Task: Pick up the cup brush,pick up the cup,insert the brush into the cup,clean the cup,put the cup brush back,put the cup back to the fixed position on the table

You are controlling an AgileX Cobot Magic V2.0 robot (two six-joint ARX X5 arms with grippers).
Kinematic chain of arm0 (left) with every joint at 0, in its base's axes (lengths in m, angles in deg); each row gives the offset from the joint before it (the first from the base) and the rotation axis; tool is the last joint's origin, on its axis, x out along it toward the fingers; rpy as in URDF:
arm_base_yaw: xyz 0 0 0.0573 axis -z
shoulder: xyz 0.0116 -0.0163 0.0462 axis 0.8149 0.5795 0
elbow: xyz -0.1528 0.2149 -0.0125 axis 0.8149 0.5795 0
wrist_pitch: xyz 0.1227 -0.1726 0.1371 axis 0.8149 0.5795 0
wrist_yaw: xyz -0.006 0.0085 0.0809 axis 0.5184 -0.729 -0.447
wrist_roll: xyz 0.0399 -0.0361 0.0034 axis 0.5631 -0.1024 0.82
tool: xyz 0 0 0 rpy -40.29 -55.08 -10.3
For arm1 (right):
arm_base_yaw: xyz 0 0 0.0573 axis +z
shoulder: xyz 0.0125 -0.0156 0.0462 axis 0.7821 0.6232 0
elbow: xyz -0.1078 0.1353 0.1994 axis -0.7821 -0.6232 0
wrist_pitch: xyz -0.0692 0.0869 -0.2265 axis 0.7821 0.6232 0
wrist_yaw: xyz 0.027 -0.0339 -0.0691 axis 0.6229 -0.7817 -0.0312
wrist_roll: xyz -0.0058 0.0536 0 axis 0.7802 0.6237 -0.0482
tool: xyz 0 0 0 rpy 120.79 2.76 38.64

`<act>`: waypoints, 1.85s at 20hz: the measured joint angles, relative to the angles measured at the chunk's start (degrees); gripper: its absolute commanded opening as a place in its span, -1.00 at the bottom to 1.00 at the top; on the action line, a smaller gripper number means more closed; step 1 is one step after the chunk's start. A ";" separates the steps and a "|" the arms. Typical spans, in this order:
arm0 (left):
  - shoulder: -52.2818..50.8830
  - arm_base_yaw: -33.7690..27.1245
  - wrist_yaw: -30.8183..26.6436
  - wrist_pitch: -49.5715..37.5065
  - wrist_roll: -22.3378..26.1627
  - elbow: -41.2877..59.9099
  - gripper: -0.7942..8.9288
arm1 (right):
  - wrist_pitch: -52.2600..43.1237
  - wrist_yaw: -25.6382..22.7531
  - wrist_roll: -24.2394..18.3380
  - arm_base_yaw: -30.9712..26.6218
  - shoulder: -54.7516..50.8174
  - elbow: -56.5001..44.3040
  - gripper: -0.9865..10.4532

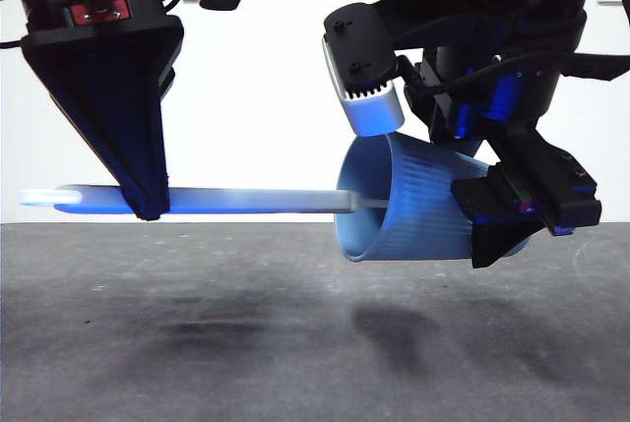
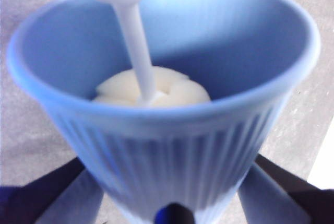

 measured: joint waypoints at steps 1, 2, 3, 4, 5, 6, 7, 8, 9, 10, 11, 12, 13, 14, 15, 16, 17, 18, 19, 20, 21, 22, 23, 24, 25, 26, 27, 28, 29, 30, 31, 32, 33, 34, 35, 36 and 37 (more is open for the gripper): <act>0.00 -0.02 -0.42 0.07 -0.02 0.00 -0.85 | 0.11 -0.02 0.09 -0.02 0.00 0.00 -0.85; 0.00 -0.20 -1.09 0.31 0.02 0.00 -0.85 | 0.15 -0.02 0.31 -0.02 0.02 0.00 -0.85; 0.00 -0.50 -1.64 0.90 0.04 0.00 -0.85 | 0.17 -0.02 0.50 -0.07 0.02 0.00 -0.85; 0.00 -0.87 -2.54 1.97 0.13 0.00 -0.85 | 0.35 -0.17 0.90 -0.26 0.02 0.00 -0.85; 0.00 -1.40 -3.19 3.26 0.28 0.00 -0.85 | 0.57 -0.35 1.18 -0.50 0.02 0.00 -0.85; 0.00 -1.99 -3.72 4.35 0.57 0.00 -0.85 | 0.70 -0.42 1.55 -0.72 0.02 0.00 -0.85; 0.00 -2.73 -4.20 5.53 0.81 0.00 -0.85 | 0.70 -0.50 2.10 -1.03 0.02 0.00 -0.85; -0.04 -3.58 -4.28 6.47 1.07 0.00 -0.85 | 0.70 -0.63 2.75 -1.55 0.02 0.00 -0.85; -0.13 -4.35 -4.28 7.04 1.18 0.00 -0.85 | 0.72 -0.70 3.37 -2.12 0.02 0.00 -0.85; -0.46 -5.31 -4.28 7.67 1.42 0.00 -0.85 | 0.74 -0.74 4.17 -2.84 0.02 0.00 -0.85; -0.92 -6.40 -4.26 8.17 1.62 0.00 -0.85 | 0.85 -0.83 5.07 -3.56 0.02 0.00 -0.85; -1.44 -7.37 -4.26 8.52 1.77 0.00 -0.85 | 1.09 -0.85 5.90 -4.15 0.02 0.02 -0.85; -2.03 -8.55 -4.26 8.87 2.01 0.00 -0.85 | 1.51 -0.87 6.88 -4.87 0.02 0.07 -0.85; -2.62 -9.68 -4.31 9.22 2.10 0.00 -0.85 | 1.95 -0.98 7.87 -5.75 0.00 0.07 -0.85; -3.13 -10.71 -4.50 9.29 1.66 0.00 -0.85 | 2.38 -1.07 8.63 -6.40 0.02 0.07 -0.85; -3.63 -11.98 -4.85 9.27 1.53 0.00 -0.85 | 2.69 -1.05 9.60 -7.08 0.02 0.07 -0.85; -4.02 -13.20 -4.83 9.27 1.44 0.00 -0.85 | 2.64 -0.96 10.69 -7.76 0.02 0.07 -0.85; -4.33 -14.23 -4.92 9.29 1.44 0.00 -0.85 | 2.51 -0.85 11.69 -8.41 0.00 0.07 -0.85; -4.59 -15.34 -4.90 9.33 1.42 0.00 -0.85 | 2.43 -0.72 13.05 -9.16 -0.02 0.07 -0.85; -4.76 -16.24 -4.92 9.31 1.42 0.00 -0.85 | 2.45 -0.61 14.49 -9.86 -0.13 0.07 -0.85; -4.85 -16.87 -4.90 9.31 1.42 0.00 -0.85 | 2.47 -0.59 15.85 -10.34 -0.37 0.07 -0.85; -4.85 -17.53 -4.83 9.25 1.40 0.00 -0.85 | 2.43 -0.59 17.51 -10.86 -0.79 0.07 -0.85; -4.85 -18.12 -4.74 9.01 1.33 0.00 -0.85 | 2.38 -0.57 19.08 -11.23 -1.29 0.07 -0.85; -4.85 -19.19 -4.09 7.74 0.85 0.00 -0.85 | 2.25 0.09 22.03 -12.02 -2.43 0.07 -0.85; -4.85 -19.98 -3.10 5.99 0.00 0.00 -0.85 | 2.08 1.57 24.46 -12.48 -3.69 0.07 -0.85; -4.85 -20.85 -1.55 3.28 -1.73 0.00 -0.85 | 1.66 3.65 27.56 -12.61 -5.64 0.07 -0.85; -4.85 -21.57 -0.79 0.33 -4.00 0.00 -0.85 | 0.68 5.33 30.53 -12.59 -7.56 0.07 -0.85; -4.85 -22.21 -0.74 -2.82 -6.88 0.00 -0.85 | -0.63 7.06 33.53 -12.59 -9.62 0.07 -0.85; -4.85 -22.71 -0.70 -5.99 -10.19 0.00 -0.85 | -1.92 9.03 36.52 -12.59 -11.69 0.07 -0.85; -4.83 -23.02 -0.74 -8.79 -13.62 0.00 -0.85 | -3.10 11.15 39.43 -12.59 -13.75 0.07 -0.85; -4.63 -23.17 -0.85 -10.82 -16.63 0.00 -0.85 | -4.15 13.00 41.94 -12.61 -15.47 0.07 -0.85; -3.85 -23.19 -1.07 -12.79 -19.85 0.00 -0.85 | -5.70 14.82 44.81 -12.61 -17.49 0.07 -0.85; -2.56 -23.17 -1.70 -14.12 -22.38 0.00 -0.85 | -7.08 16.06 47.01 -12.59 -19.19 0.07 -0.85; -0.81 -23.17 -1.81 -15.34 -24.72 0.00 -0.85 | -8.31 16.94 48.78 -12.59 -20.70 0.07 -0.85; 1.25 -23.17 -1.81 -16.72 -26.80 0.00 -0.85 | -9.16 17.38 50.05 -12.59 -22.10 0.07 -0.85; 3.32 -23.17 -1.86 -17.99 -28.68 0.00 -0.85 | -9.57 17.42 51.10 -12.59 -23.30 0.07 -0.85; 5.31 -23.17 -1.84 -19.23 -30.49 0.00 -0.85 | -9.94 17.42 51.78 -12.59 -24.20 0.07 -0.85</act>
